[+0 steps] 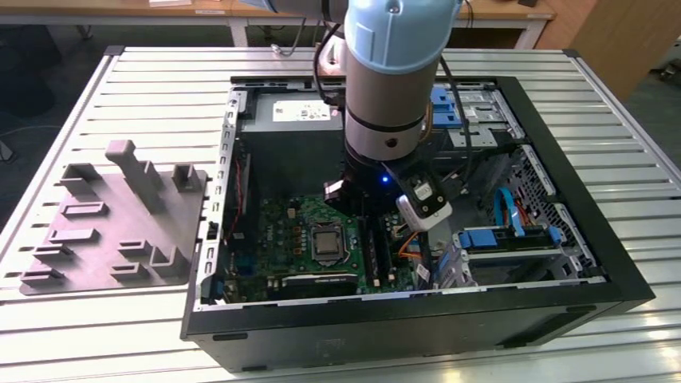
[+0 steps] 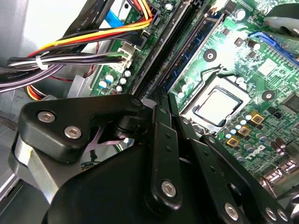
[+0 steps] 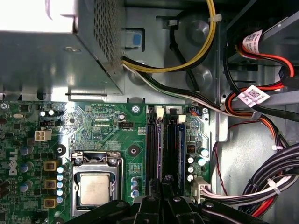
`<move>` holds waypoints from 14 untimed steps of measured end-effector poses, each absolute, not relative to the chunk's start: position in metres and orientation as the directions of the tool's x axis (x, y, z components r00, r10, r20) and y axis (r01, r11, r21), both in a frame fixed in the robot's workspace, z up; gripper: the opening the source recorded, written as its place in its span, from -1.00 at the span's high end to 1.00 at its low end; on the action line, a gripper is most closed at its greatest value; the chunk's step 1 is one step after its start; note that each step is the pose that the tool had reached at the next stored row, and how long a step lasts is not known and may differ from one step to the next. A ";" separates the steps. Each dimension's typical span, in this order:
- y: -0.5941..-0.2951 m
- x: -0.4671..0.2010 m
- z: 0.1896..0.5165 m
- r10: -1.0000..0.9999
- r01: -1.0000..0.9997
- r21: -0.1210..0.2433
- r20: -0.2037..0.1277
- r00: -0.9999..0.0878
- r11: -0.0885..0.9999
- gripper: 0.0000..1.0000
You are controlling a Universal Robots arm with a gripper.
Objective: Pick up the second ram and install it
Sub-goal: 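Insert the second ram into the second slot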
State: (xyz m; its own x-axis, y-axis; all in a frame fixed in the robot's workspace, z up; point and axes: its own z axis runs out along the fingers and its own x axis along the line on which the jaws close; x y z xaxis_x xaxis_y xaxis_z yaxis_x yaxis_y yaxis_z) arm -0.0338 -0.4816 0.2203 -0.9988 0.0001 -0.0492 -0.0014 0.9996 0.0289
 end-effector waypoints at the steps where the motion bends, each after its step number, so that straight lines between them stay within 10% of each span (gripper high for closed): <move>1: -0.482 -0.034 0.220 0.000 -0.001 0.029 -0.049 -0.999 1.000 0.74; 14: -0.481 -0.034 0.217 0.000 -0.001 0.028 -0.050 -0.999 1.000 0.74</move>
State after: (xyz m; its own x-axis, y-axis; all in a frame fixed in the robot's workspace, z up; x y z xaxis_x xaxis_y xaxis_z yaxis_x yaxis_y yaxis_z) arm -0.0338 -0.4811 0.2166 -0.9988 0.0000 -0.0498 -0.0014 0.9996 0.0282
